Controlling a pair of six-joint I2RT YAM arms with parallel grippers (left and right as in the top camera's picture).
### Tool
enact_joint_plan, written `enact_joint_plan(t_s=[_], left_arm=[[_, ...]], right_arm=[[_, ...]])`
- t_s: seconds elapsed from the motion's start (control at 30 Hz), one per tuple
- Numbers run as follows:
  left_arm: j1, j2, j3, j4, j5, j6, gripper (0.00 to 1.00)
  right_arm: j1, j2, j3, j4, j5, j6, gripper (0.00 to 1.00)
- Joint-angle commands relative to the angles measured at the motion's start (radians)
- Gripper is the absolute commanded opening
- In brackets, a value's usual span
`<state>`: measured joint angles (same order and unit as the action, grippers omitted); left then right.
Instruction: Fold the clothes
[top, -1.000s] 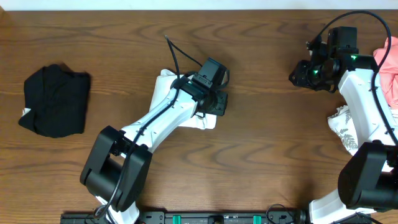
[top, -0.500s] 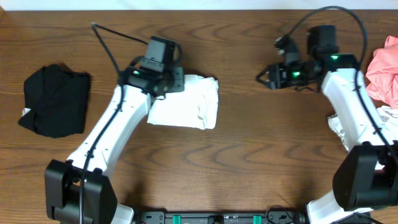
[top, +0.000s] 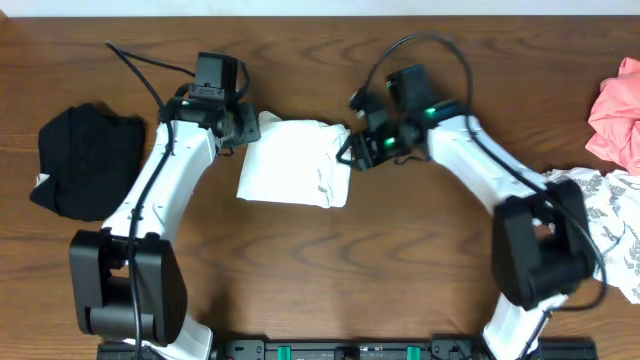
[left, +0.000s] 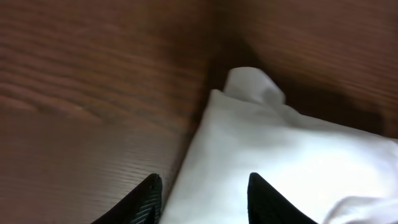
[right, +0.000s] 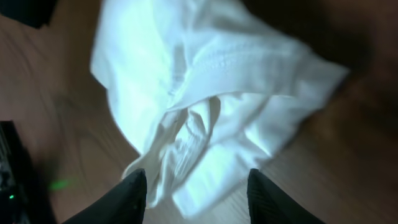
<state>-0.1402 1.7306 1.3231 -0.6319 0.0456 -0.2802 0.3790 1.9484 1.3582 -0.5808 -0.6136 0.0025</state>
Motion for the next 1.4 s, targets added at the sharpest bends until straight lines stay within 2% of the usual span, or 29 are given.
enact_joint_plan(t_s=[0.0, 0.43, 0.57, 1.0, 1.03, 1.07, 1.17, 1.2, 1.37], left_arm=[[0.017, 0.018, 0.005, -0.009, -0.013, 0.017, 0.45], [0.02, 0.02, 0.005, -0.011, -0.013, 0.017, 0.46], [0.02, 0.02, 0.005, -0.011, -0.013, 0.017, 0.46], [0.02, 0.02, 0.005, -0.016, -0.013, 0.017, 0.46], [0.02, 0.02, 0.005, -0.018, -0.013, 0.017, 0.46], [0.02, 0.02, 0.005, -0.02, -0.013, 0.017, 0.45], [0.02, 0.02, 0.005, -0.023, -0.013, 0.017, 0.46], [0.02, 0.02, 0.005, -0.025, -0.013, 0.017, 0.46], [0.02, 0.02, 0.005, -0.03, -0.013, 0.017, 0.46]], right_arm=[[0.039, 0.053, -0.007, 0.031, -0.019, 0.064, 0.51], [0.104, 0.101, -0.007, 0.115, -0.018, 0.14, 0.52], [0.107, 0.101, -0.008, 0.117, 0.037, 0.181, 0.56], [0.16, 0.137, -0.013, 0.141, 0.068, 0.185, 0.54], [0.166, 0.145, -0.013, 0.147, 0.068, 0.188, 0.53], [0.169, 0.149, -0.013, 0.151, 0.073, 0.2, 0.47], [0.17, 0.153, -0.013, 0.154, 0.109, 0.236, 0.06], [0.166, 0.151, -0.013, 0.155, 0.11, 0.241, 0.01], [0.137, 0.123, -0.01, 0.148, 0.096, 0.255, 0.01]])
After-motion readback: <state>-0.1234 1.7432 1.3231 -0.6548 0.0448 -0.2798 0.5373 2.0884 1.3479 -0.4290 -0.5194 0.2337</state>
